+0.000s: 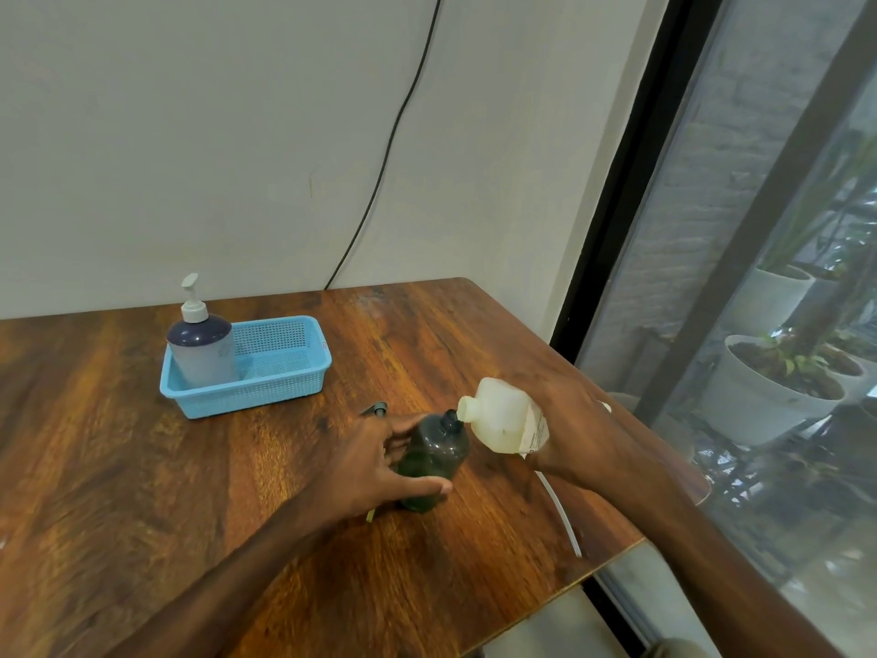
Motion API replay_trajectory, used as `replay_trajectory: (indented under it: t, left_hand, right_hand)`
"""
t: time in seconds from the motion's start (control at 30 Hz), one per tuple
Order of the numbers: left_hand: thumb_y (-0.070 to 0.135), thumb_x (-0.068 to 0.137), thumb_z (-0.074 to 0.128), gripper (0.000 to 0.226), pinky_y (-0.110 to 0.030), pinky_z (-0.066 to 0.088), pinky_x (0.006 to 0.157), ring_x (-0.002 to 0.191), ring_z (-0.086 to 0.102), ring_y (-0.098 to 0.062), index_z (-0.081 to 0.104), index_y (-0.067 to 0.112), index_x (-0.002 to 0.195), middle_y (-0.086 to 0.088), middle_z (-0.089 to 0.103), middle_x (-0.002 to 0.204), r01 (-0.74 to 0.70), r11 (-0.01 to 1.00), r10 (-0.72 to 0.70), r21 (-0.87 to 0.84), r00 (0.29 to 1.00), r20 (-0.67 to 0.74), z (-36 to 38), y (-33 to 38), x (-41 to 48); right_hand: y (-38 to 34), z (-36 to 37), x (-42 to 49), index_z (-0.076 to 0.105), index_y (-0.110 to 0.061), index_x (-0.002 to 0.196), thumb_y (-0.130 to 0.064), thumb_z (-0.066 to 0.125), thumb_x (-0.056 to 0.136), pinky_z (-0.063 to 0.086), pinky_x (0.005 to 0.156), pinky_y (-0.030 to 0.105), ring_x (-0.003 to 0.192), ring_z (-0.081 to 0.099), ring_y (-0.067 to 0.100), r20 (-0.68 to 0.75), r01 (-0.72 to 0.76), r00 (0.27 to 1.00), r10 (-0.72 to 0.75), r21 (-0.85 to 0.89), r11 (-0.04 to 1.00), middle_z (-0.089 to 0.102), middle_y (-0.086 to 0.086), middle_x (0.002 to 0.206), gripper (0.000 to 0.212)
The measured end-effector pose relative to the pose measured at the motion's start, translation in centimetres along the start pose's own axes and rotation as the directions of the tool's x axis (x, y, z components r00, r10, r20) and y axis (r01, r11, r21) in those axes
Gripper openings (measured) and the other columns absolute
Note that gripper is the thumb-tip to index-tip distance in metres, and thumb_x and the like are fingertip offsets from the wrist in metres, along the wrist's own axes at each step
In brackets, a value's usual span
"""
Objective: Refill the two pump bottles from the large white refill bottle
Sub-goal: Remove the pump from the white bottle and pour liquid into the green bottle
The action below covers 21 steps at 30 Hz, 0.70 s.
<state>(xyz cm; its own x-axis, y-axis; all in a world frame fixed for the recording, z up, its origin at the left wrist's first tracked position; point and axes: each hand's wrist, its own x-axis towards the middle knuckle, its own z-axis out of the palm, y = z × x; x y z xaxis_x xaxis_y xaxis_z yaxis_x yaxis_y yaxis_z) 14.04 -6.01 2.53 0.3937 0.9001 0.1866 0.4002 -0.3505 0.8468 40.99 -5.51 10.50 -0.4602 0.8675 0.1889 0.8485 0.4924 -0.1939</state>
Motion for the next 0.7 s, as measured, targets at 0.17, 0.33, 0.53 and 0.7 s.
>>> replay_trajectory:
  t: [0.17, 0.33, 0.53, 0.7]
  left_hand:
    - [0.023, 0.072, 0.096, 0.077, -0.004, 0.049, 0.090, 0.113, 0.060, 0.022, 0.054, 0.037, 0.135, 0.051, 0.061, 0.106, 0.018, 1.000, -0.018, -0.003, 1.000, 0.003, 0.1, -0.2, 0.0]
    - [0.022, 0.072, 0.096, 0.078, -0.003, 0.049, 0.089, 0.113, 0.060, 0.022, 0.053, 0.040, 0.134, 0.051, 0.062, 0.105, 0.028, 1.000, -0.028, -0.003, 1.000, 0.006, 0.1, -0.5, 0.1]
    - [0.020, 0.073, 0.096, 0.078, -0.003, 0.049, 0.090, 0.112, 0.059, 0.024, 0.054, 0.038, 0.136, 0.042, 0.061, 0.113, 0.027, 1.000, -0.027, -0.007, 1.000, 0.001, 0.1, -0.5, 0.2]
    - [0.021, 0.073, 0.096, 0.076, -0.001, 0.048, 0.088, 0.110, 0.057, 0.027, 0.054, 0.041, 0.134, 0.052, 0.061, 0.105, 0.036, 0.999, -0.036, 0.011, 0.999, 0.005, 0.1, -0.5, 0.1]
  right_hand:
    - [-0.4, -0.1, -0.3, 0.052, -0.022, 0.144, -0.026, 0.085, 0.067, 0.049, 0.102, 0.051, 0.125, 0.057, 0.032, -0.013, -0.030, 0.999, 0.029, -0.038, 0.999, 0.059, 0.007, 0.136, 0.083]
    - [-0.6, -0.3, -0.3, 0.052, -0.022, 0.142, -0.027, 0.084, 0.070, 0.050, 0.102, 0.048, 0.123, 0.058, 0.029, -0.026, -0.021, 0.999, 0.020, -0.048, 0.999, 0.060, 0.005, 0.134, 0.079]
    - [-1.1, -0.6, -0.4, 0.054, -0.022, 0.140, -0.028, 0.082, 0.070, 0.052, 0.099, 0.048, 0.119, 0.061, 0.029, -0.021, -0.020, 1.000, 0.019, -0.046, 0.999, 0.064, 0.004, 0.129, 0.076]
    - [-1.4, -0.9, -0.4, 0.055, -0.021, 0.138, -0.031, 0.080, 0.072, 0.052, 0.099, 0.047, 0.118, 0.061, 0.027, -0.010, -0.016, 1.000, 0.016, -0.056, 0.998, 0.063, 0.003, 0.129, 0.072]
